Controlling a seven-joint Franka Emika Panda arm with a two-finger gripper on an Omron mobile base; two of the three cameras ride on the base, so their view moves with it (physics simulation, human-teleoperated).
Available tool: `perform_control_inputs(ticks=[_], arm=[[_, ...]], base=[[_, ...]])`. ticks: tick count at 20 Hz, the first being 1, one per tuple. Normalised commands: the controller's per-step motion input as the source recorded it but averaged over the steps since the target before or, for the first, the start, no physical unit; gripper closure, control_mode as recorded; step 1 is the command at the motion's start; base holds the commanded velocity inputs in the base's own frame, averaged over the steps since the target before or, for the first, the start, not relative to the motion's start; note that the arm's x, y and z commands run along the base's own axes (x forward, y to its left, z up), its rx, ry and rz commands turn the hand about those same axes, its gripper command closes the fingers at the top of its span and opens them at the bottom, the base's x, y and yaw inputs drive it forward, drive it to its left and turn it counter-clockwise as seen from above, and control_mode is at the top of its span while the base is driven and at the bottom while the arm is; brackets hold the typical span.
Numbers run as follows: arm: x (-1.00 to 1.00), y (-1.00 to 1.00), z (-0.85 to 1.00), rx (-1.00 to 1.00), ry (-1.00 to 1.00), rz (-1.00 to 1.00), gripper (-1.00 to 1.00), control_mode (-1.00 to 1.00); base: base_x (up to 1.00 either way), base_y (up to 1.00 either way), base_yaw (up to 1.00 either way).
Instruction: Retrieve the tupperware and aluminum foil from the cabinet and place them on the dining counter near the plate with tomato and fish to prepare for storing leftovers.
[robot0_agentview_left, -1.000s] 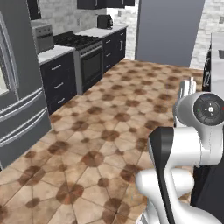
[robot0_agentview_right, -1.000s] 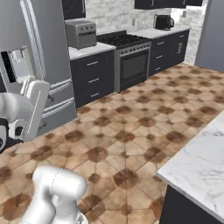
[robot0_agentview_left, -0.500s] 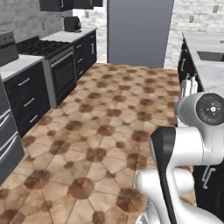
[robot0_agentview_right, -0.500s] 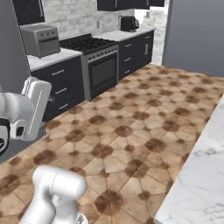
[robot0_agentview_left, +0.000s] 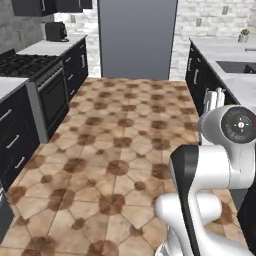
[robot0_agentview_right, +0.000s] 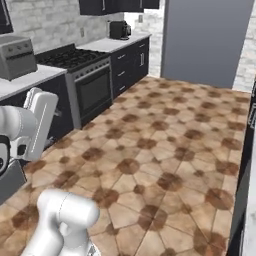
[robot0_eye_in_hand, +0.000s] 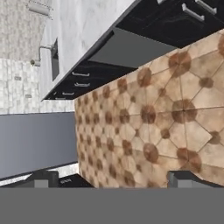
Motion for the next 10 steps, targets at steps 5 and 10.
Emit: perform_control_inputs(ticks=[5,10], arm=[[0.0,0.0,0.0,0.0,0.0,0.0,-1.0,1.0],[0.0,0.0,0.0,0.0,0.0,0.0,-1.0,1.0]], base=[[1.0,0.25,-0.26],[1.0,0.19,-0.19]])
